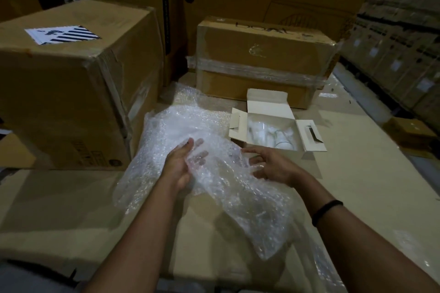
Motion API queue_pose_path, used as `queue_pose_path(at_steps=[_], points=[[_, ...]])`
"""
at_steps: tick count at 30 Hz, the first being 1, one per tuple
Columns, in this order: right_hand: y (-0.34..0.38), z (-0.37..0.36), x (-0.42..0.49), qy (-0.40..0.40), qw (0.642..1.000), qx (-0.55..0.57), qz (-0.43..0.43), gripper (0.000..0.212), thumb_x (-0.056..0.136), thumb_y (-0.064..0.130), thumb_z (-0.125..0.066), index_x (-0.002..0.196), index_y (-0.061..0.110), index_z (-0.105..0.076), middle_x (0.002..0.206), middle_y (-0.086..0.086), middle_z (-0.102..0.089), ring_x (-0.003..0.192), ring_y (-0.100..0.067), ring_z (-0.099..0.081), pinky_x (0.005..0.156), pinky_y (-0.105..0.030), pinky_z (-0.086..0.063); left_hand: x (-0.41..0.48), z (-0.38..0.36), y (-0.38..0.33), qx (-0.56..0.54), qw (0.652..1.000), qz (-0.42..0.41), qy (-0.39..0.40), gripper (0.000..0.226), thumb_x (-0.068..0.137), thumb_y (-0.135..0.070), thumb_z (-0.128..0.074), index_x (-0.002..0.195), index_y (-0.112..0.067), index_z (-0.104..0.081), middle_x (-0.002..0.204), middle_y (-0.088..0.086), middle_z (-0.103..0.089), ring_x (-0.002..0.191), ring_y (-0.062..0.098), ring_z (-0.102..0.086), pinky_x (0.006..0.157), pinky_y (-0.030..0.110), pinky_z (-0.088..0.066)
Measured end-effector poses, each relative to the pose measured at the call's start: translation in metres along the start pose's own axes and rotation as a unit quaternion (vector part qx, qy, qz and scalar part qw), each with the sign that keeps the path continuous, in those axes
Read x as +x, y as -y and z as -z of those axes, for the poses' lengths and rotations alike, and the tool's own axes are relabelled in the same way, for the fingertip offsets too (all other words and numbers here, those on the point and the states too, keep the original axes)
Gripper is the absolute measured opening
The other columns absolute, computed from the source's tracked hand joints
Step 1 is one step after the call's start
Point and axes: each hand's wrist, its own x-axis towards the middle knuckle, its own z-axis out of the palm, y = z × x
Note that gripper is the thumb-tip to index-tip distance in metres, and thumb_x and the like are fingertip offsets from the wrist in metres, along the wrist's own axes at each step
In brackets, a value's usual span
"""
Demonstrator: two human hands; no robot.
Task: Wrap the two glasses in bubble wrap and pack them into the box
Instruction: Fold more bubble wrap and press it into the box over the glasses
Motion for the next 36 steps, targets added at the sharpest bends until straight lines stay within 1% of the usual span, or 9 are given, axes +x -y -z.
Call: queue_pose_path(at_steps=[3,6,10,14,20,25,28,32,36], points=[[-0.005,0.003,-0.005,-0.012,0.999,-0.048,0.008,0.088,0.075,-0.001,-0.077,0.144,0.039,-0.039,0.132,0.002,-0.054,0.119,-0.013,-0.053,0.076,-0.022,-0.051,-0.007,-0.001,-0.001,0.008,1.000,0.010,-0.008,0.031,0.089,-0.005,-0.061,0.119,-0.010,-0.064,0.096,0.010,-0.071,0.059,0.016,-0.065,0.065,0.028,-0.054],[-0.011,0.013,-0.013,-0.064,0.994,-0.090,-0.004,0.092,0.074,0.008,-0.082,0.148,0.035,-0.034,0.140,-0.005,-0.051,0.128,-0.020,-0.049,0.086,-0.026,-0.047,-0.021,-0.004,0.004,-0.025,1.000,0.003,0.000,0.034,0.091,0.002,-0.048,0.118,-0.012,-0.064,0.069,0.002,-0.062,0.044,0.010,-0.052,0.045,0.018,-0.044],[-0.023,0.042,-0.031,-0.103,0.977,-0.177,-0.052,0.077,0.069,0.022,-0.087,0.137,0.026,-0.052,0.122,-0.005,-0.059,0.115,-0.020,-0.056,0.083,-0.027,-0.043,-0.043,-0.003,0.030,0.000,1.000,-0.007,0.026,0.031,0.091,-0.025,-0.055,0.114,-0.009,-0.068,0.080,0.013,-0.065,0.060,0.021,-0.061,0.056,0.028,-0.052],[-0.038,0.072,-0.050,-0.074,0.948,-0.281,-0.128,0.068,0.065,0.034,-0.089,0.126,0.020,-0.062,0.111,-0.005,-0.066,0.095,-0.018,-0.060,0.079,-0.028,-0.046,-0.055,-0.008,0.057,0.003,0.998,0.013,0.064,0.071,0.073,-0.066,-0.064,0.121,-0.014,-0.066,0.109,0.019,-0.070,0.094,0.034,-0.068,0.080,0.047,-0.057],[-0.058,0.095,-0.061,-0.018,0.917,-0.358,-0.176,0.071,0.068,0.036,-0.086,0.131,0.022,-0.057,0.104,-0.001,-0.065,0.097,-0.019,-0.060,0.087,-0.032,-0.048,-0.060,-0.020,0.073,0.089,0.992,0.051,0.067,0.064,0.083,-0.051,-0.051,0.130,-0.009,-0.057,0.125,0.017,-0.064,0.100,0.034,-0.068,0.068,0.045,-0.059],[-0.081,0.094,-0.052,-0.017,0.902,-0.390,-0.185,0.077,0.070,0.036,-0.085,0.138,0.024,-0.050,0.121,-0.004,-0.064,0.109,-0.023,-0.059,0.094,-0.036,-0.046,-0.059,-0.017,0.066,0.100,0.991,0.064,0.063,0.059,0.094,-0.055,-0.041,0.118,-0.006,-0.064,0.112,0.014,-0.071,0.105,0.032,-0.067,0.088,0.048,-0.049],[-0.091,0.084,-0.056,-0.080,0.865,-0.482,-0.113,0.079,0.080,0.038,-0.076,0.147,0.029,-0.036,0.139,-0.002,-0.054,0.124,-0.024,-0.049,0.102,-0.040,-0.035,-0.054,-0.016,0.071,0.249,0.968,0.019,-0.001,0.026,0.091,-0.021,-0.064,0.113,-0.009,-0.070,0.096,0.016,-0.074,0.083,0.032,-0.063,0.076,0.043,-0.046],[-0.099,0.046,-0.071,-0.209,0.870,-0.446,0.027,0.059,0.094,0.042,-0.056,0.147,0.027,-0.036,0.153,-0.002,-0.039,0.137,-0.022,-0.036,0.114,-0.040,-0.023,-0.059,-0.029,0.083,0.354,0.933,-0.042,-0.052,0.040,0.079,0.008,-0.058,0.103,-0.021,-0.074,0.078,0.011,-0.073,0.059,0.023,-0.063,0.056,0.031,-0.048],[-0.120,0.006,-0.081,-0.096,0.904,-0.417,-0.029,0.074,0.093,0.069,-0.024,0.155,0.033,-0.004,0.162,0.005,0.004,0.150,-0.023,0.003,0.120,-0.052,0.001,-0.062,-0.034,0.093,0.404,0.902,-0.118,-0.097,0.047,0.087,0.001,-0.050,0.114,-0.033,-0.070,0.103,0.002,-0.073,0.079,0.019,-0.070,0.073,0.036,-0.058]])
